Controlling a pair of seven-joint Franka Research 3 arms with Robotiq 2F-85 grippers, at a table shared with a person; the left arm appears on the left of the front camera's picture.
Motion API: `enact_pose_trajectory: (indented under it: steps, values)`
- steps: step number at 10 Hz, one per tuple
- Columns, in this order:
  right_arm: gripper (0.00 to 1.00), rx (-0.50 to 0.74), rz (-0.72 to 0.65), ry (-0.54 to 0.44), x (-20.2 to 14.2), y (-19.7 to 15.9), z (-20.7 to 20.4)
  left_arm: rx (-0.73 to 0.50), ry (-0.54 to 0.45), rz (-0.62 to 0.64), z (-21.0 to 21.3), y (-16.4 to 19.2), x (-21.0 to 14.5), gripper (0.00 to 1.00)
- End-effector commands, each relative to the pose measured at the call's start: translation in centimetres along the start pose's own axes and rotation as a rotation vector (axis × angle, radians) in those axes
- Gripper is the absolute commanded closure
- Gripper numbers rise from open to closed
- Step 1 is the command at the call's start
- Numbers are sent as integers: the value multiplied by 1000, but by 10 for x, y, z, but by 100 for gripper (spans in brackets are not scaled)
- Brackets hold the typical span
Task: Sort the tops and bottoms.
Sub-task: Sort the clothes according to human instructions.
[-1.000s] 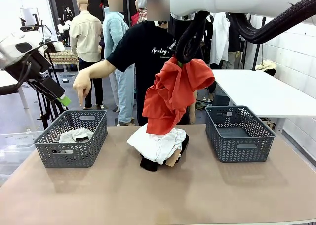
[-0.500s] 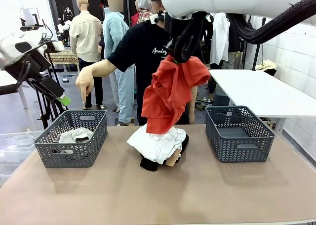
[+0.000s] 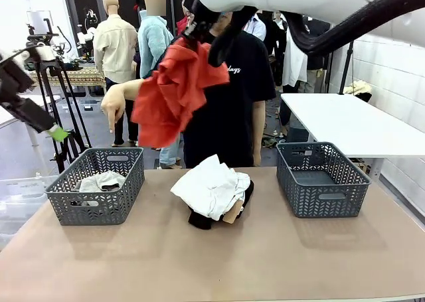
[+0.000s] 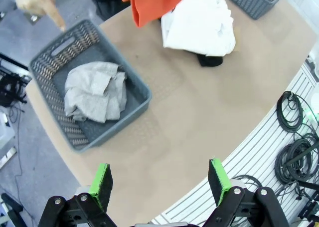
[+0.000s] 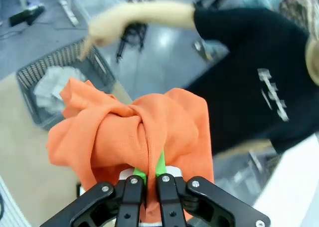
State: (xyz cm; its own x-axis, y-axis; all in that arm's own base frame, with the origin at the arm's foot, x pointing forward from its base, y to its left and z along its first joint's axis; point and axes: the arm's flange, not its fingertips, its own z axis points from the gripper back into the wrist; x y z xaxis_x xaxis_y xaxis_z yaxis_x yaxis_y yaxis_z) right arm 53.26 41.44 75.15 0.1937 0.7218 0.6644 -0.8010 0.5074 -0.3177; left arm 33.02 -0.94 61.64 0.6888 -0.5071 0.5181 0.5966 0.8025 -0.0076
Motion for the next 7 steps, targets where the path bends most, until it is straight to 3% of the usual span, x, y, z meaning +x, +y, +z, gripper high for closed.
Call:
enact_pose_trajectory:
  steps: [1, 2, 3, 7]
  values:
    - [100, 175, 101, -73, 36, 1, -32, 41, 20, 62, 5, 10, -24, 0]
    - [100, 0, 0, 0, 0, 0, 0, 37, 34, 69, 7, 14, -28, 0]
    - [100, 0, 0, 0, 0, 0, 0, 20, 7, 24, 4, 9, -14, 0]
    - [100, 30, 19, -21, 3, -7, -5, 20, 7, 24, 4, 9, -14, 0]
